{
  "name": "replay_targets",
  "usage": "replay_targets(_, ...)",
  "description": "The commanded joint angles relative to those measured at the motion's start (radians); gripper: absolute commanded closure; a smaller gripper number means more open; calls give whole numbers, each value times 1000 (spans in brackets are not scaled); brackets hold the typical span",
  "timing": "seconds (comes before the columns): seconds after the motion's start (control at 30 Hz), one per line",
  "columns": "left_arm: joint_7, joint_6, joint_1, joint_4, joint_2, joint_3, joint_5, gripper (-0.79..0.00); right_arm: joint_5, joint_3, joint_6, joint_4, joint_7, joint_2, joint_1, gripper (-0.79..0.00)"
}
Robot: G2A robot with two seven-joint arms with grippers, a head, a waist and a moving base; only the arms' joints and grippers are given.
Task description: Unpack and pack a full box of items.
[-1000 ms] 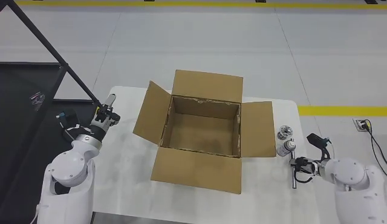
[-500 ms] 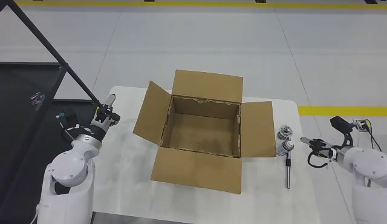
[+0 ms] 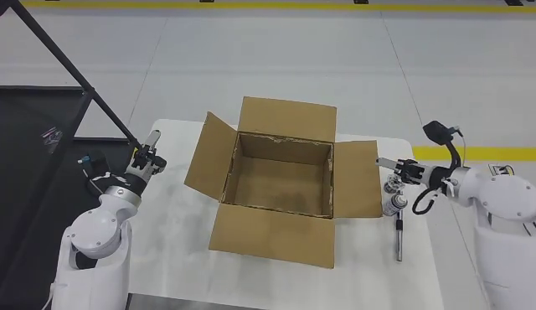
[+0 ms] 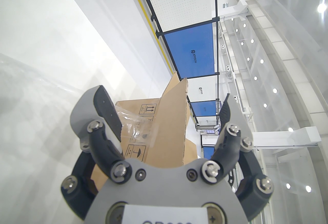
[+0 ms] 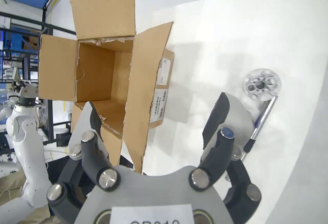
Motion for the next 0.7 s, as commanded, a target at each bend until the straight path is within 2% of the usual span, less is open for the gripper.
replay_targets(0.0, 0, 0, 0, 0, 0, 0, 0, -785, 17, -43, -16, 44, 12, 0, 30, -785)
replay_targets(0.33, 0, 0, 0, 0, 0, 0, 0, -785, 14, -187, -26, 83, 7, 0, 90, -785)
replay_targets(0.67, 0, 0, 0, 0, 0, 0, 0, -785, 23, -271, -11, 73, -12, 2, 126, -785)
